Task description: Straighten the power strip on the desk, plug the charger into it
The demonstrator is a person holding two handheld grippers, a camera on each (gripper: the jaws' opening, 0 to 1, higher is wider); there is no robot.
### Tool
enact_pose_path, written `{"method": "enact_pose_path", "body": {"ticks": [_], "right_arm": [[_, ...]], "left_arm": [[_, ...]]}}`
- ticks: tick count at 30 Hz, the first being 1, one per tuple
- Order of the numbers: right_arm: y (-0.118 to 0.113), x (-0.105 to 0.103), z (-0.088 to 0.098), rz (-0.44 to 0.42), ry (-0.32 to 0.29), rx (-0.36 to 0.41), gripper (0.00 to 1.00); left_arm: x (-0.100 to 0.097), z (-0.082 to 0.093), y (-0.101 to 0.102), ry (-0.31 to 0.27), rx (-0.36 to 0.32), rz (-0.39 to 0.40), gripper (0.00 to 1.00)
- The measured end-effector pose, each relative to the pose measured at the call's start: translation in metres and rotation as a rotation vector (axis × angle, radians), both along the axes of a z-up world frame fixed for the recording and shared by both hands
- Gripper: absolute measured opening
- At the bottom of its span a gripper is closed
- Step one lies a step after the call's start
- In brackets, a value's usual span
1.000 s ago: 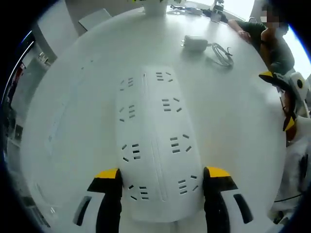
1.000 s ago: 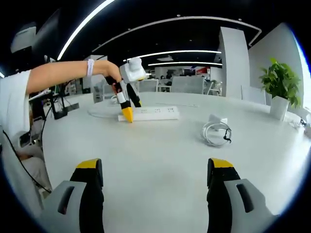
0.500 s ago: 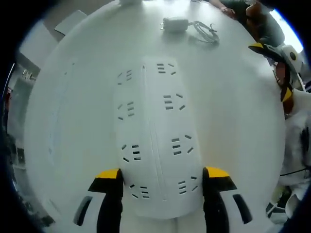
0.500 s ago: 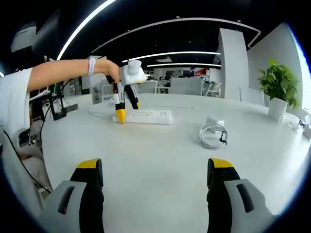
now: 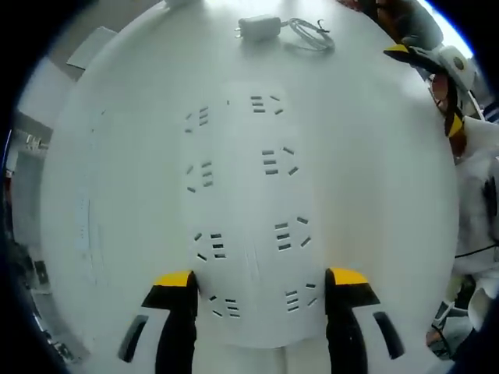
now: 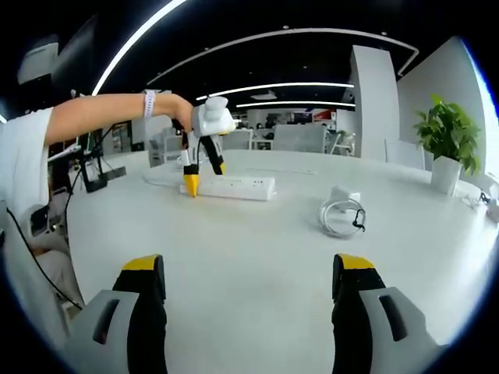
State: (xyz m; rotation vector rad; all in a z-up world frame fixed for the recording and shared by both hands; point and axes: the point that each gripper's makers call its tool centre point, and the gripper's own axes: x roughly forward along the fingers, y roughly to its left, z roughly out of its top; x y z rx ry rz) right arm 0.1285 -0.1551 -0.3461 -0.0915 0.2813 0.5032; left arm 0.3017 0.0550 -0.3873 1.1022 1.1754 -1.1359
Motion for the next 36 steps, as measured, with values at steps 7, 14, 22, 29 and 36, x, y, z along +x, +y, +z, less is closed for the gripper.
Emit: {"method": "enact_pose_path", "body": {"ticks": [7,14,22,29,36], "right_arm": [[-0.001,-0.001,-0.001,-0.001,0.002,-0.001,0.88],[-0.002,-0.001,-0.003,-0.003,0.004,-0.001,0.88],[-0.001,0.000,-0.006,0.001,0.009,-0.001,0.88],[-0.002,-0.001,-0.004,-0.001,0.004,0.001,0.88],[-0.004,-0.002,-0.003,-0.006,0.003,-0.002,0.88]], "left_arm": [[0.002,0.001,0.002,-0.009,0.019,-0.044,0.67],[0.005,0.002,0.003,-0.021,0.046,-0.087,0.66],[0.010,0.003,0.003,-0.044,0.074,-0.122,0.66],[0.014,0.004,0.004,-0.063,0.090,-0.143,0.65],[0.018,0.005,0.005,-0.084,0.110,-0.160,0.65]]}}
